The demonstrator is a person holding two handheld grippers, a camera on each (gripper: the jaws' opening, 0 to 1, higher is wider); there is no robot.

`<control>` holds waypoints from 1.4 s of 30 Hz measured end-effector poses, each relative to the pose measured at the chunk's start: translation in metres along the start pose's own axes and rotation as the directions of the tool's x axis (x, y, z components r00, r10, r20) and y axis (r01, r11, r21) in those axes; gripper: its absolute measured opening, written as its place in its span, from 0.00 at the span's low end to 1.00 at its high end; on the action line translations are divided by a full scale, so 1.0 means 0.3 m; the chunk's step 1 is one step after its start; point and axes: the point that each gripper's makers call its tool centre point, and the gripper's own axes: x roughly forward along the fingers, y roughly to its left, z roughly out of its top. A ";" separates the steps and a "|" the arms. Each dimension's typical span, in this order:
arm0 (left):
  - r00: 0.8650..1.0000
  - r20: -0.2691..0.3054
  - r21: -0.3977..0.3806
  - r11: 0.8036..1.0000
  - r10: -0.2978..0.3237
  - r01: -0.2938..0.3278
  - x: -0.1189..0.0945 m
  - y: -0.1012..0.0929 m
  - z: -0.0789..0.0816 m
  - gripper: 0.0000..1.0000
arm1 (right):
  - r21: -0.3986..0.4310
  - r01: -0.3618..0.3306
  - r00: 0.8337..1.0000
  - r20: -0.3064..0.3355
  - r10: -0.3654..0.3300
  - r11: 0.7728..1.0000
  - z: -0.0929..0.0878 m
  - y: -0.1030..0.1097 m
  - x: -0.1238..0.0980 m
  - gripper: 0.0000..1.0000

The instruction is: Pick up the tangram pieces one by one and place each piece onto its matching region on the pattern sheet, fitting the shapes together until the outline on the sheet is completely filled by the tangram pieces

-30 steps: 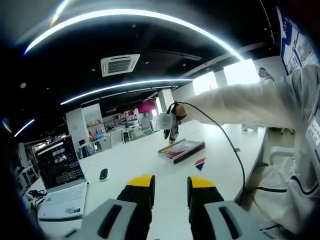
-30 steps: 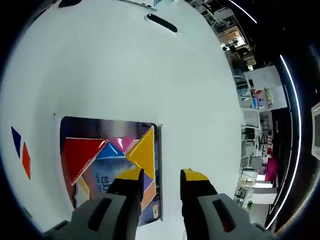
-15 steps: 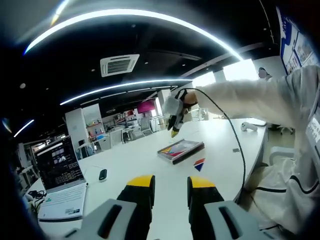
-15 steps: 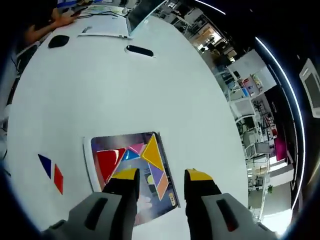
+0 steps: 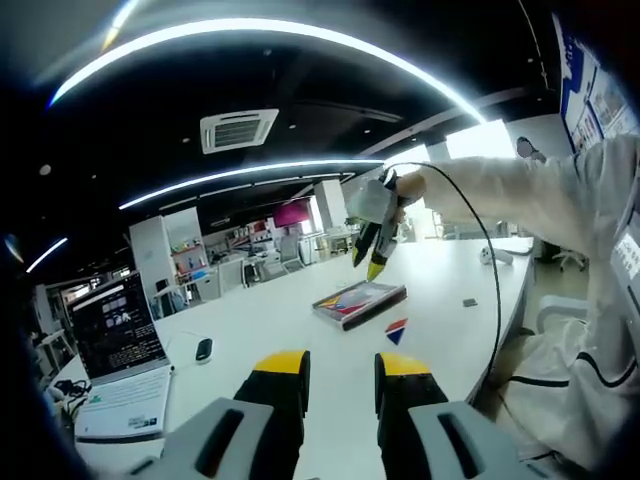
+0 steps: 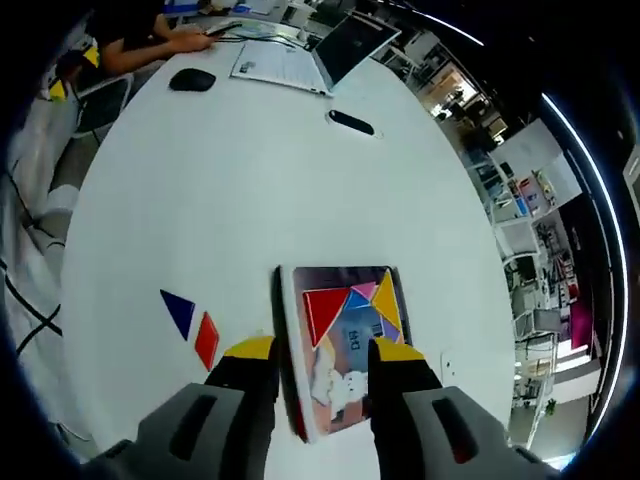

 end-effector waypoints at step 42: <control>0.999 0.009 0.029 0.999 -0.034 0.034 0.020 -0.042 0.016 0.28 | -0.259 -0.515 0.857 -0.178 0.484 0.817 0.007 0.443 0.197 0.29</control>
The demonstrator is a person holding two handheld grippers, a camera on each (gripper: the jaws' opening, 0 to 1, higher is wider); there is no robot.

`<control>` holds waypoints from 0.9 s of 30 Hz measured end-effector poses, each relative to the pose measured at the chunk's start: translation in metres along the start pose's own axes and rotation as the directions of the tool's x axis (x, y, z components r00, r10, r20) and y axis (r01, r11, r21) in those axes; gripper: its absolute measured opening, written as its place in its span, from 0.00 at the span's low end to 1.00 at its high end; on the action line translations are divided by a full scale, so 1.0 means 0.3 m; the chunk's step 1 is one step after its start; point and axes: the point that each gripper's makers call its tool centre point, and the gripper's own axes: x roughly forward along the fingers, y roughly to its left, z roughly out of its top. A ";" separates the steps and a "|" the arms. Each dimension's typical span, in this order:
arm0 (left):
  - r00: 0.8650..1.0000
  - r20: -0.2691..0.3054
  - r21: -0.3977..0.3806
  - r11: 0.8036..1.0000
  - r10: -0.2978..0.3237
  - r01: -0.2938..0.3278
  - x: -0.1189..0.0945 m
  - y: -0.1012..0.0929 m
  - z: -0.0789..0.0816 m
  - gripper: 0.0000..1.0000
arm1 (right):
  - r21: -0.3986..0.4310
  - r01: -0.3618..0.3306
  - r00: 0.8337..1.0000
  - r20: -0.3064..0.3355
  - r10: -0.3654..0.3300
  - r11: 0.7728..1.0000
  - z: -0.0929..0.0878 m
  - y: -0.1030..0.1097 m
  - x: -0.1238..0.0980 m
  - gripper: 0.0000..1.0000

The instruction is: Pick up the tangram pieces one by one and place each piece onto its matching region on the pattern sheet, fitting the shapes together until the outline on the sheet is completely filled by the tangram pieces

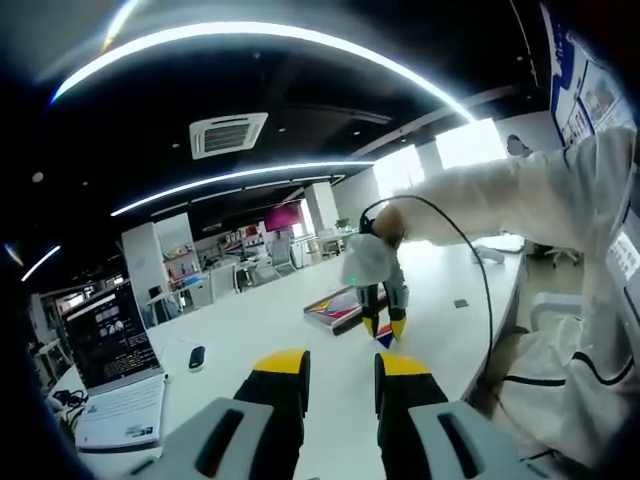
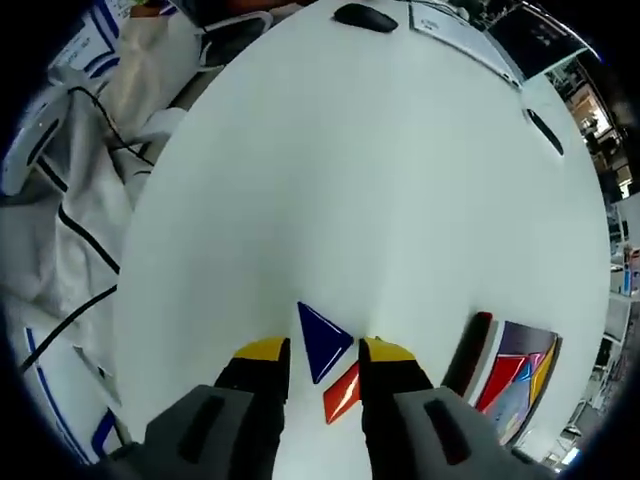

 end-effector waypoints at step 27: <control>1.000 -0.012 -0.002 1.000 -0.021 0.021 0.021 -0.009 -0.012 0.28 | 0.214 0.169 0.985 -0.015 -0.170 0.962 -0.106 -0.246 -0.229 0.20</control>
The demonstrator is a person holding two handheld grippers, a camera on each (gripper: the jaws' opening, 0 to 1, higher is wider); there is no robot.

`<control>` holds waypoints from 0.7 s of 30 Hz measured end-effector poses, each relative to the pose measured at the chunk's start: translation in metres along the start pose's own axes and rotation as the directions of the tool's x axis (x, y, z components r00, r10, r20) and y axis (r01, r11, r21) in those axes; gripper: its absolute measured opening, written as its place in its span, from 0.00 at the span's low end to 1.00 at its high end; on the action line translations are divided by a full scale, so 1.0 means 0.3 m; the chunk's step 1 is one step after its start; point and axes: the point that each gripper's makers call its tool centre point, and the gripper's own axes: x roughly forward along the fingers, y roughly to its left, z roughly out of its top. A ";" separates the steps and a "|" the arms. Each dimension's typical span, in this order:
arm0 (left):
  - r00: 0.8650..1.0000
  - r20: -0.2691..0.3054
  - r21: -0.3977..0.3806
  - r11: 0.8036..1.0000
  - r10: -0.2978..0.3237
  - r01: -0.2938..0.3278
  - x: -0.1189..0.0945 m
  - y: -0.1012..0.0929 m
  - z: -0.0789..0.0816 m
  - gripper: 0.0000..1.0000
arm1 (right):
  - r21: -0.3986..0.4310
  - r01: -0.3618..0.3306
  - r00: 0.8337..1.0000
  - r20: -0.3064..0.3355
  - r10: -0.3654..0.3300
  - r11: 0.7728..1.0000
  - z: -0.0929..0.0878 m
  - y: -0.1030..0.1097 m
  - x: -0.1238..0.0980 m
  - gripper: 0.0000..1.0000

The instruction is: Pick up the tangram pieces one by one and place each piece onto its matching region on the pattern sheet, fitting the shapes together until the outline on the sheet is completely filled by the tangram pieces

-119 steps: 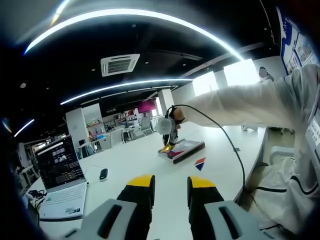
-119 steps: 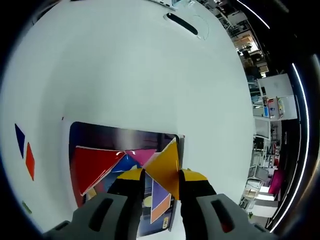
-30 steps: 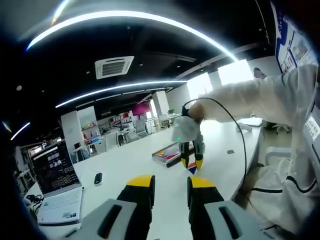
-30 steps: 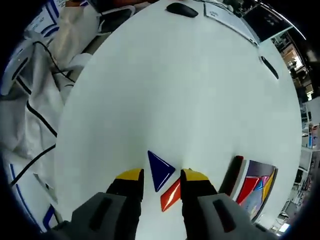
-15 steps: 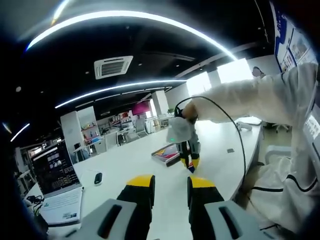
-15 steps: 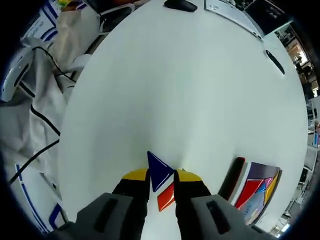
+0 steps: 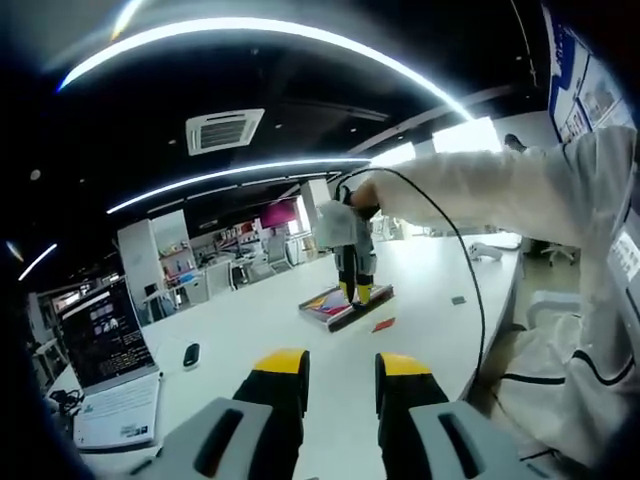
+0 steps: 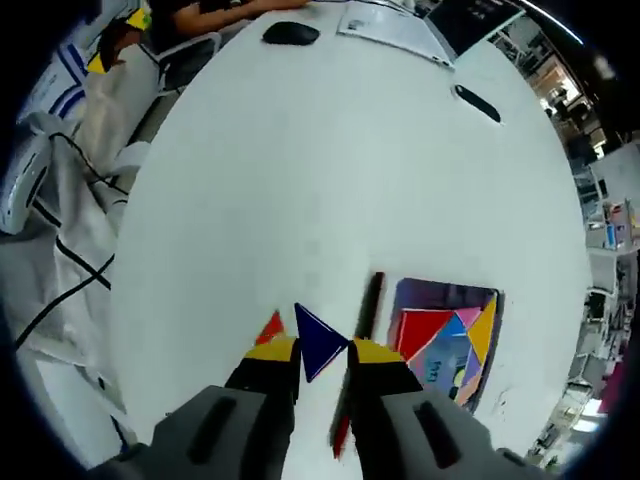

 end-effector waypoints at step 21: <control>1.000 0.006 0.001 1.000 0.030 -0.030 -0.014 0.029 0.002 0.28 | 0.013 0.371 0.923 -0.117 -0.367 0.928 -0.177 -0.432 0.043 0.20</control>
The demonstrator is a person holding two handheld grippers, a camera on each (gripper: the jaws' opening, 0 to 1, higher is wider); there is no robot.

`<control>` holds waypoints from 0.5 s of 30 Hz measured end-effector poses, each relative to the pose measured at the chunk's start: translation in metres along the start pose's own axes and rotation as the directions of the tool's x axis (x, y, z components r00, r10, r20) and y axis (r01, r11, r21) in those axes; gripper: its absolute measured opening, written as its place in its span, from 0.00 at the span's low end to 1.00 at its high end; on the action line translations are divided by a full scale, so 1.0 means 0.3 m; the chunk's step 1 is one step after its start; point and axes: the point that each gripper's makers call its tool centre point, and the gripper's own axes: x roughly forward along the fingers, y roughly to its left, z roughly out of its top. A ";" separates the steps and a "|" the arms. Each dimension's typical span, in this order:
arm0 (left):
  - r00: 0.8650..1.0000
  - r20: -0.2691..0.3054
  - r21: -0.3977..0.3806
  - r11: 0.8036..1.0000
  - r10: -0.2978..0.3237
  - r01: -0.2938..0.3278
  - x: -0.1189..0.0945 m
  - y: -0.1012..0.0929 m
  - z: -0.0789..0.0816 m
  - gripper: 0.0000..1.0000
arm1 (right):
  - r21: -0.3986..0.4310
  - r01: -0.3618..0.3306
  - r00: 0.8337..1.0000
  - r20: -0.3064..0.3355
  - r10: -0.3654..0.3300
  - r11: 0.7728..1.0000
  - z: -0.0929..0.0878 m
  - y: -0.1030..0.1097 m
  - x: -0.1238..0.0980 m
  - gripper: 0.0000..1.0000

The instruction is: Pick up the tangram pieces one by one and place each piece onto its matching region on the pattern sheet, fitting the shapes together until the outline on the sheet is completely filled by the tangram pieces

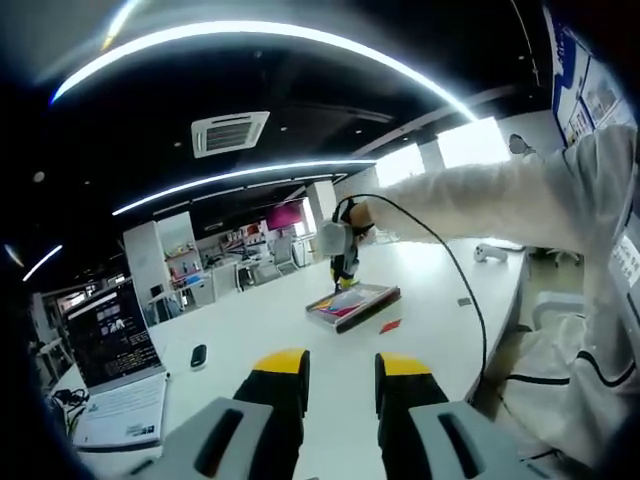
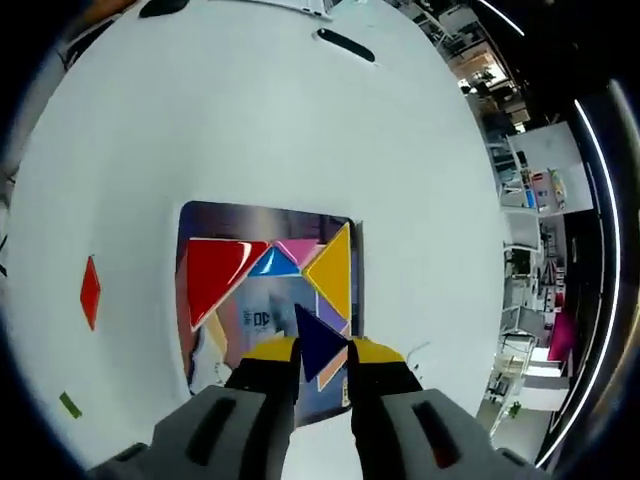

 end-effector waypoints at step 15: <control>1.000 0.007 -0.009 1.000 0.018 -0.018 -0.007 0.016 0.000 0.28 | 0.040 0.039 0.999 -0.034 -0.037 0.998 -0.009 -0.020 0.091 0.20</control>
